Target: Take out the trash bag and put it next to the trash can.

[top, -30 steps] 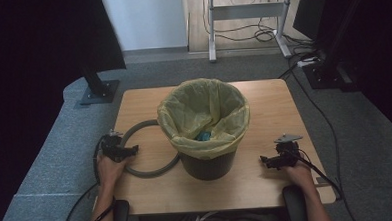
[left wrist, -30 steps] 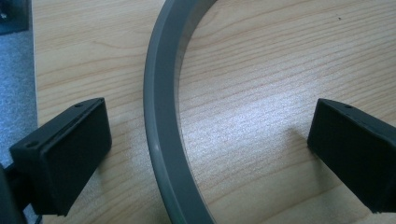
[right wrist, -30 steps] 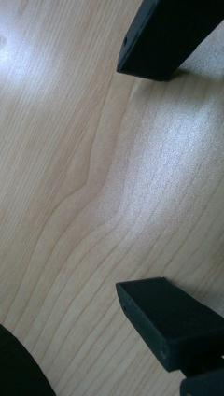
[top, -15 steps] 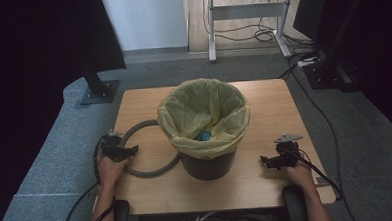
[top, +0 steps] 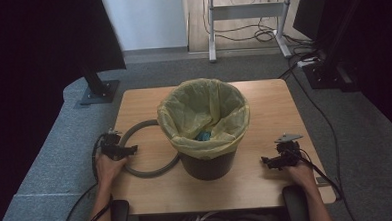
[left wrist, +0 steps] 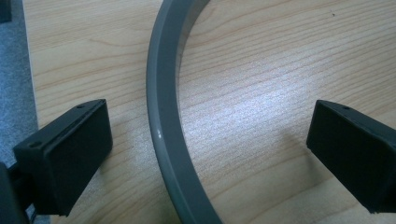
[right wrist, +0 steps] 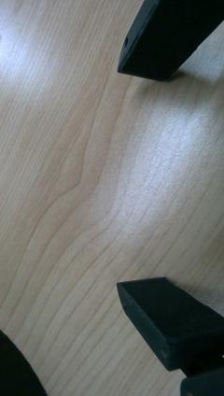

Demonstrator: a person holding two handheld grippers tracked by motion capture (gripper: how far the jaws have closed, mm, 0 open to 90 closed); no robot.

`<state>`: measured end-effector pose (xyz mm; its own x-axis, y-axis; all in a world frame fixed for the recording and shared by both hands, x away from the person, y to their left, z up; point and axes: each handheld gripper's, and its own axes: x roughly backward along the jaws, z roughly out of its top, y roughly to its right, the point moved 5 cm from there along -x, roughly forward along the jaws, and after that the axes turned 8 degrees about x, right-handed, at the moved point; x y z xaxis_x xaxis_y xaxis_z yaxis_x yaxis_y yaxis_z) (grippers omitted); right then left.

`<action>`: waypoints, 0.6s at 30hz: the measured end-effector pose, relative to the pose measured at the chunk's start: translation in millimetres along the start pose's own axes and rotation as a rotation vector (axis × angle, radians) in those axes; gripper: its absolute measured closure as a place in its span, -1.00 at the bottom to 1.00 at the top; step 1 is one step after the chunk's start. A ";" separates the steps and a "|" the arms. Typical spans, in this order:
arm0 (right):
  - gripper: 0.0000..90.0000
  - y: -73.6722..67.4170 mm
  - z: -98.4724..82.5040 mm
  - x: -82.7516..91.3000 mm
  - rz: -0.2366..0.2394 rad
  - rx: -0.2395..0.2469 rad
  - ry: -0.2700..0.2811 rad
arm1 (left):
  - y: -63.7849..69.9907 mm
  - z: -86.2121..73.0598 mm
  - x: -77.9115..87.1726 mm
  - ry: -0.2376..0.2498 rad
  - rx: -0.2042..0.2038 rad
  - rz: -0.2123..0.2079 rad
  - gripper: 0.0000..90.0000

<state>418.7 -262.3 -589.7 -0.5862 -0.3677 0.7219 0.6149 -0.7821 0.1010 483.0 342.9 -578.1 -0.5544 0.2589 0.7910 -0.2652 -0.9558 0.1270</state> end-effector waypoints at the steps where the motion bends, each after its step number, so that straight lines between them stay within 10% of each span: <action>1: -1.00 0.2 -0.1 0.6 0.000 0.005 -0.003 | 0.2 0.3 1.2 -0.003 -0.004 0.000 -0.99; 18: -1.00 -6.9 21.2 25.2 0.084 0.008 0.031 | 17.7 10.8 21.1 -0.022 -0.023 -0.108 -0.97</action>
<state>410.8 -255.5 -557.6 -0.5488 -0.4473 0.7062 0.6663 -0.7442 0.0464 475.1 330.0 -552.8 -0.5039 0.3570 0.7866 -0.3409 -0.9189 0.1986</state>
